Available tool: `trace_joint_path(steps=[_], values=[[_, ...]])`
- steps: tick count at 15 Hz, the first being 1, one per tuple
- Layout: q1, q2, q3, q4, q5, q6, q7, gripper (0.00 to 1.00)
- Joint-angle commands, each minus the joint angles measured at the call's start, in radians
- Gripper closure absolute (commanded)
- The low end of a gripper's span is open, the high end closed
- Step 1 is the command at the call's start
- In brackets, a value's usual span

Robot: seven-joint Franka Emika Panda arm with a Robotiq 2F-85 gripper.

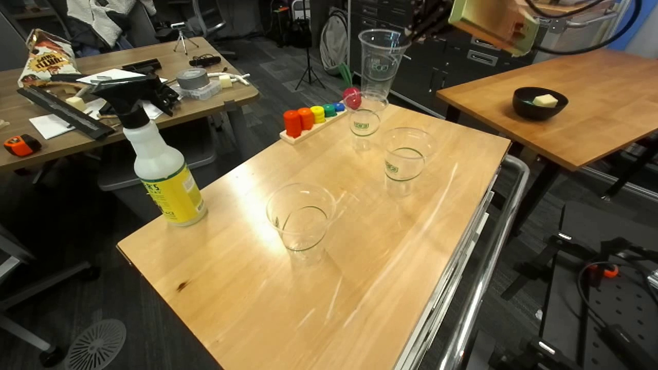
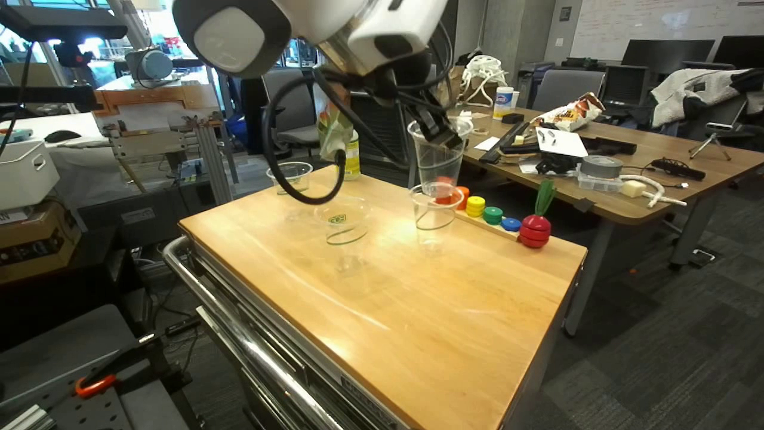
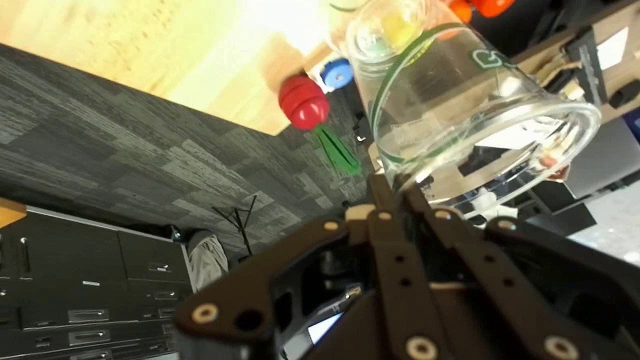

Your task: Stack the cups in a clockwise direction

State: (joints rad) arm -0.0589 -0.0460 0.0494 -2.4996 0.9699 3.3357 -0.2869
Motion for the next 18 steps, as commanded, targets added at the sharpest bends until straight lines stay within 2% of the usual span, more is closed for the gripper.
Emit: trace_joint_path(steps=[1, 5, 9, 10, 11, 12, 18], values=[[-0.013, 0.123, -0.06, 0.029, -0.219, -0.046, 0.145, 0.94], [-0.025, 0.19, -0.124, 0.073, -0.429, -0.132, 0.291, 0.94], [-0.031, 0.208, -0.151, 0.117, -0.575, -0.213, 0.401, 0.93], [-0.03, 0.211, -0.155, 0.124, -0.601, -0.221, 0.416, 0.68], [-0.03, 0.205, -0.158, 0.127, -0.622, -0.23, 0.427, 0.68], [-0.029, 0.201, -0.161, 0.127, -0.638, -0.228, 0.439, 0.63], [-0.03, 0.181, -0.171, 0.118, -0.691, -0.212, 0.464, 0.18]])
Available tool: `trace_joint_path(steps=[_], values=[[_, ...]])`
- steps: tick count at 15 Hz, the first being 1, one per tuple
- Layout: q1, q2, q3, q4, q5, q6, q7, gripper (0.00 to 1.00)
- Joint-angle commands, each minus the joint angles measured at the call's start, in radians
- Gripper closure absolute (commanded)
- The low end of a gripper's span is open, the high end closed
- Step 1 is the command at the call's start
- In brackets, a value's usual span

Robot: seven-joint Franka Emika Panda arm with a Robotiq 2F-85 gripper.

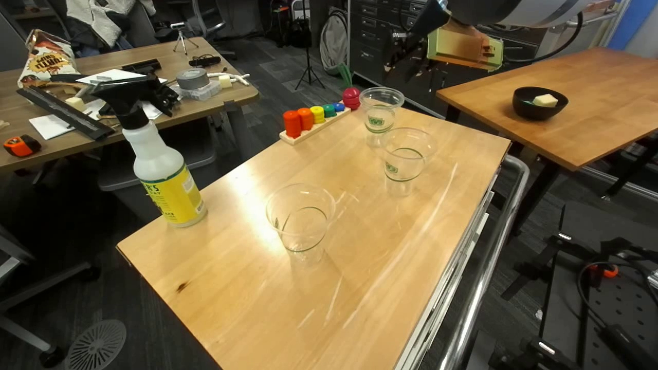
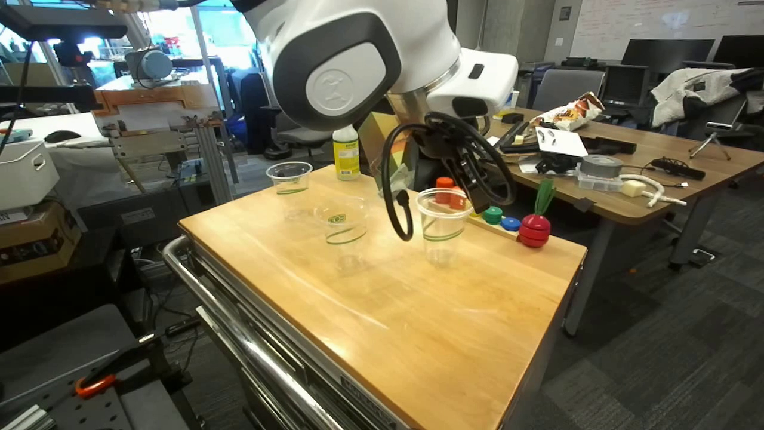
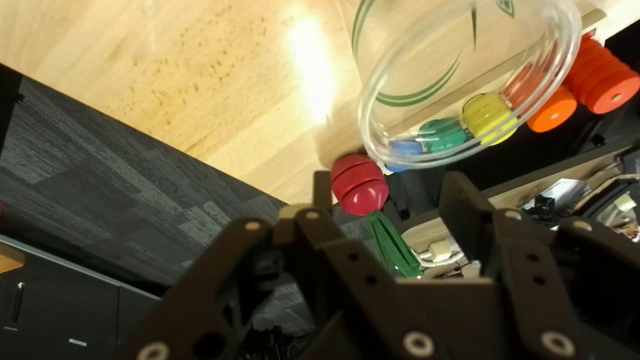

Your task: Stack the cups in a clockwise direction

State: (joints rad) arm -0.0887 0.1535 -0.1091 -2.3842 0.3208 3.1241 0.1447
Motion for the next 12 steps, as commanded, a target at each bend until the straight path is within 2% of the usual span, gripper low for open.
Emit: trace_joint_path(steps=[1, 2, 4, 5, 9, 12], values=[[0.03, -0.016, -0.045, 0.001, -0.048, -0.003, 0.035, 0.09], [0.034, -0.016, -0.055, 0.002, -0.061, -0.017, 0.033, 0.03], [0.04, -0.016, -0.068, 0.014, -0.089, -0.079, 0.022, 0.0], [0.006, -0.018, -0.035, 0.031, -0.1, -0.147, 0.009, 0.0], [-0.002, 0.0, -0.02, 0.158, -0.13, -0.469, 0.002, 0.0], [0.011, 0.034, -0.034, 0.276, -0.197, -0.609, 0.082, 0.0]])
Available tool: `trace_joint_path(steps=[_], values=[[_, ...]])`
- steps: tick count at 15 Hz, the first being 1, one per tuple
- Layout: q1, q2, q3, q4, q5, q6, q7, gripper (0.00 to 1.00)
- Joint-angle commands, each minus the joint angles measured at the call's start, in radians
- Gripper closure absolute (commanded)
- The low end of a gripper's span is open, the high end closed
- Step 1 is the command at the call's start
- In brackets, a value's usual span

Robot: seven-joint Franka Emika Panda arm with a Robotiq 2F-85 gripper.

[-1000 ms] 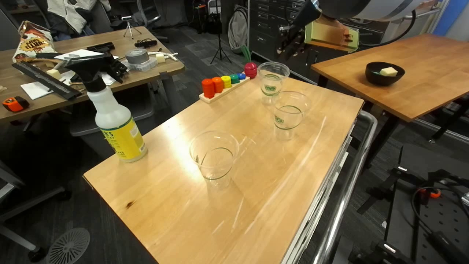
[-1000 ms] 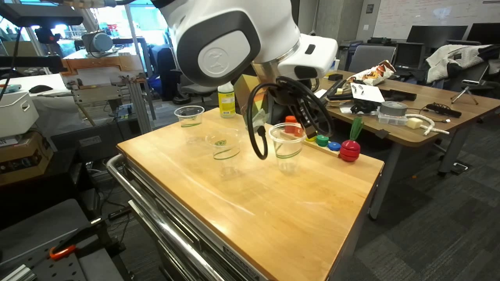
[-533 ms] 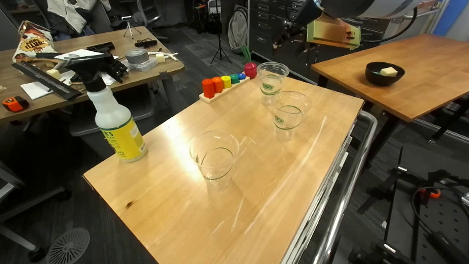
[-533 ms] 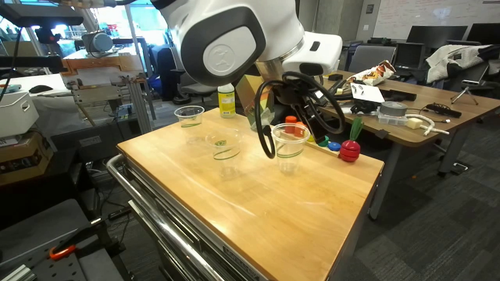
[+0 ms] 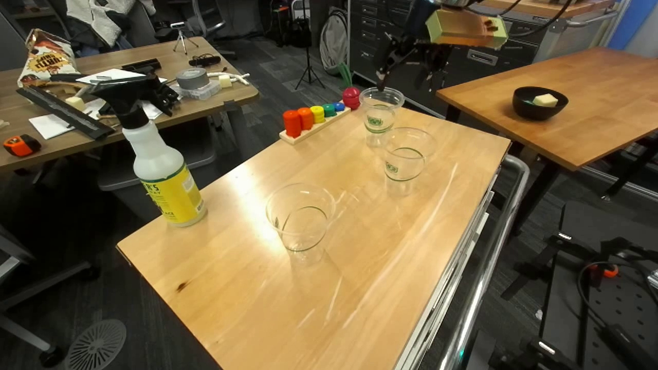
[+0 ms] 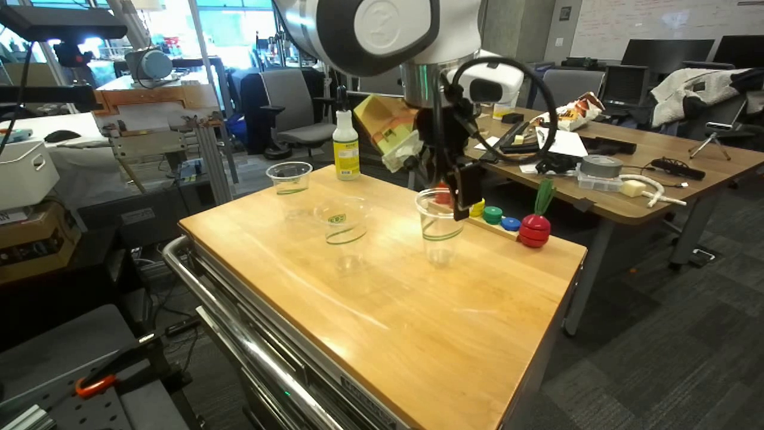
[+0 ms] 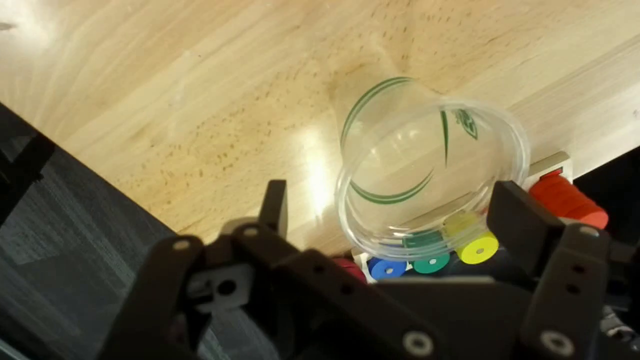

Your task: Stack the cups in a clockwise direction

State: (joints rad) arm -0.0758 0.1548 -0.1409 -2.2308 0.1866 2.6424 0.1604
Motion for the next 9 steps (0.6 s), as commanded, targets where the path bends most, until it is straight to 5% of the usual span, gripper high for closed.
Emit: trace_joint_path(steps=[1, 9], values=[[0.001, 0.042, -0.005, 0.154, -0.088, -0.162, 0.095, 0.0], [-0.002, 0.128, 0.001, 0.288, -0.161, -0.412, 0.143, 0.0]])
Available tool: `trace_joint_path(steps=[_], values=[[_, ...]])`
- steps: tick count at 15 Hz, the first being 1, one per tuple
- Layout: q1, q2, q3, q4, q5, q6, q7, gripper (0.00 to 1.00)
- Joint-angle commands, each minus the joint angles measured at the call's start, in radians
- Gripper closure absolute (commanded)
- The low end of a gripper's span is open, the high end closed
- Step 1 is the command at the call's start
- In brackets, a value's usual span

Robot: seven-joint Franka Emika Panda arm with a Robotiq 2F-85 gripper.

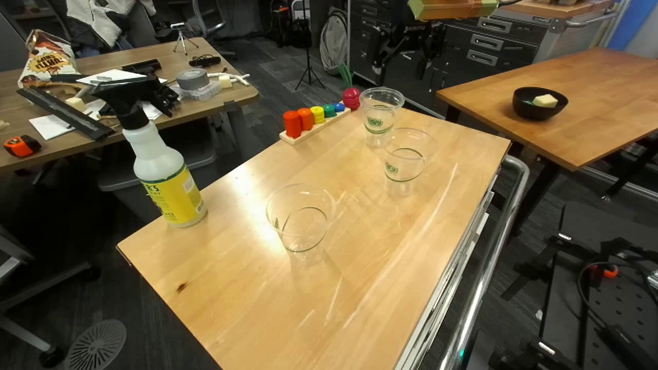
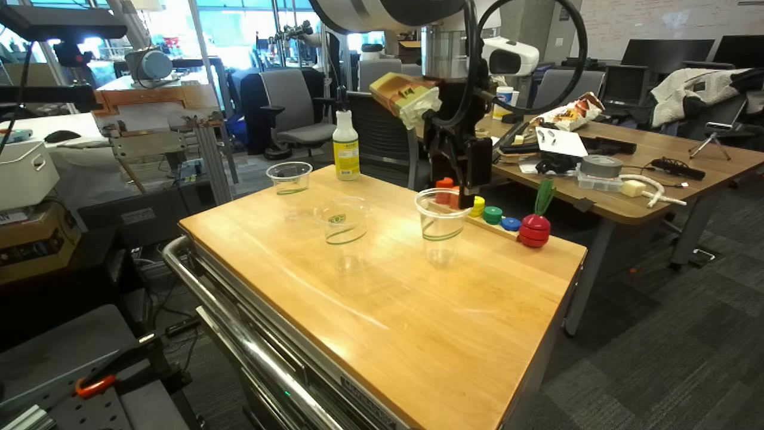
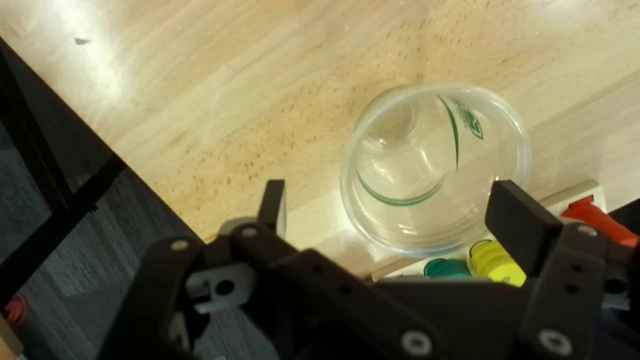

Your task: Stack the cups in a clockwise direction

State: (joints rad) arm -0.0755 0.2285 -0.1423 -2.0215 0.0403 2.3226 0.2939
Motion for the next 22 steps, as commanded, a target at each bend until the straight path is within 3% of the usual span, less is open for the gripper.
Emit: trace_joint_path(steps=[1, 3, 4, 6, 11, 14, 17, 22], values=[[-0.005, 0.068, 0.004, 0.093, -0.006, -0.12, 0.003, 0.0], [-0.009, 0.098, 0.004, 0.119, 0.002, -0.164, -0.002, 0.03], [-0.013, 0.111, 0.005, 0.132, 0.012, -0.183, -0.007, 0.27], [-0.02, 0.135, 0.005, 0.15, 0.027, -0.195, -0.009, 0.28], [-0.05, 0.156, 0.02, 0.159, 0.123, -0.154, -0.05, 0.68], [-0.047, 0.14, 0.013, 0.138, 0.127, -0.111, -0.047, 0.89], [-0.054, 0.131, 0.01, 0.118, 0.122, -0.081, -0.063, 0.95], [-0.106, 0.129, 0.031, 0.115, 0.232, -0.117, -0.171, 0.91]])
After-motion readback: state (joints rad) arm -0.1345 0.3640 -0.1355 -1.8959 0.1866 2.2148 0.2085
